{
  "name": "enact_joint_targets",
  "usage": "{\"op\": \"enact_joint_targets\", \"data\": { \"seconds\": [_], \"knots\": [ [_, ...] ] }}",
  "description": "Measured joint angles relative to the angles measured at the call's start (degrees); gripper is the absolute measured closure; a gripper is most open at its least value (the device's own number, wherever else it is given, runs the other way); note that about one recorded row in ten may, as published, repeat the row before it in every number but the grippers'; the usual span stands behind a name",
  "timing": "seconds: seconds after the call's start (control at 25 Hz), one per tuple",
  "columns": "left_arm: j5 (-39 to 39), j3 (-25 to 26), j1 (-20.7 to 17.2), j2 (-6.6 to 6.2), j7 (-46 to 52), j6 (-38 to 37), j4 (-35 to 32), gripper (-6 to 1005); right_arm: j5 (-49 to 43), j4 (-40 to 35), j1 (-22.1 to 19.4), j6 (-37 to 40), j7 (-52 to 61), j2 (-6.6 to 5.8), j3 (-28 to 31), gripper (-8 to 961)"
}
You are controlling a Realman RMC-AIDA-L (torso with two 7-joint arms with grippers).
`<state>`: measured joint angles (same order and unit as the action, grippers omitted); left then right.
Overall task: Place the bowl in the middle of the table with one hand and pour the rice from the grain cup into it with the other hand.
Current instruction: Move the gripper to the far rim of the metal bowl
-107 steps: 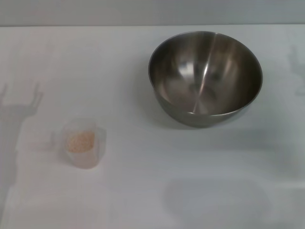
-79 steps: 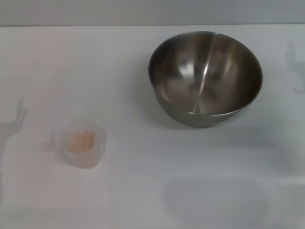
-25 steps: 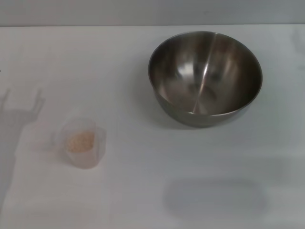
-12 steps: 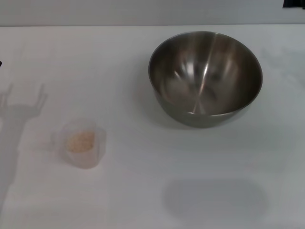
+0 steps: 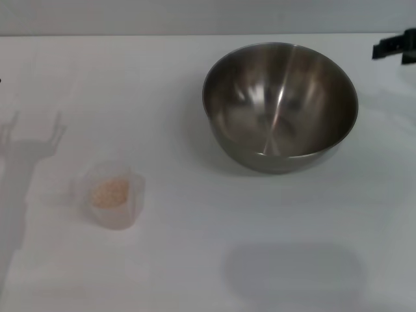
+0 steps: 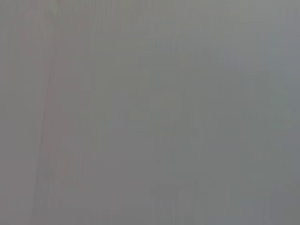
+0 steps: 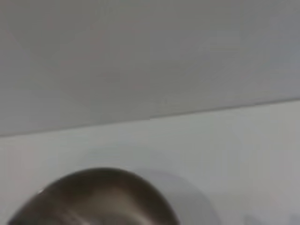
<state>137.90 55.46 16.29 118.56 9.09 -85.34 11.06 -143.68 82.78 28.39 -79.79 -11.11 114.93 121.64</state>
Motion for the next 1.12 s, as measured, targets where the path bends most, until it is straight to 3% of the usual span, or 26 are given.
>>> {"op": "enact_joint_targets", "data": {
  "seconds": [0.56,1.12],
  "knots": [
    [0.0,0.0,0.1,0.0,0.2,-0.1,-0.1,223,0.4,-13.7,5.0,4.4,-4.6,0.87,-0.7,351],
    [0.0,0.1,-0.1,0.0,0.4,-0.1,-0.1,230,0.0,-23.0,8.4,7.4,-4.9,0.49,-3.4,375]
  ]
}}
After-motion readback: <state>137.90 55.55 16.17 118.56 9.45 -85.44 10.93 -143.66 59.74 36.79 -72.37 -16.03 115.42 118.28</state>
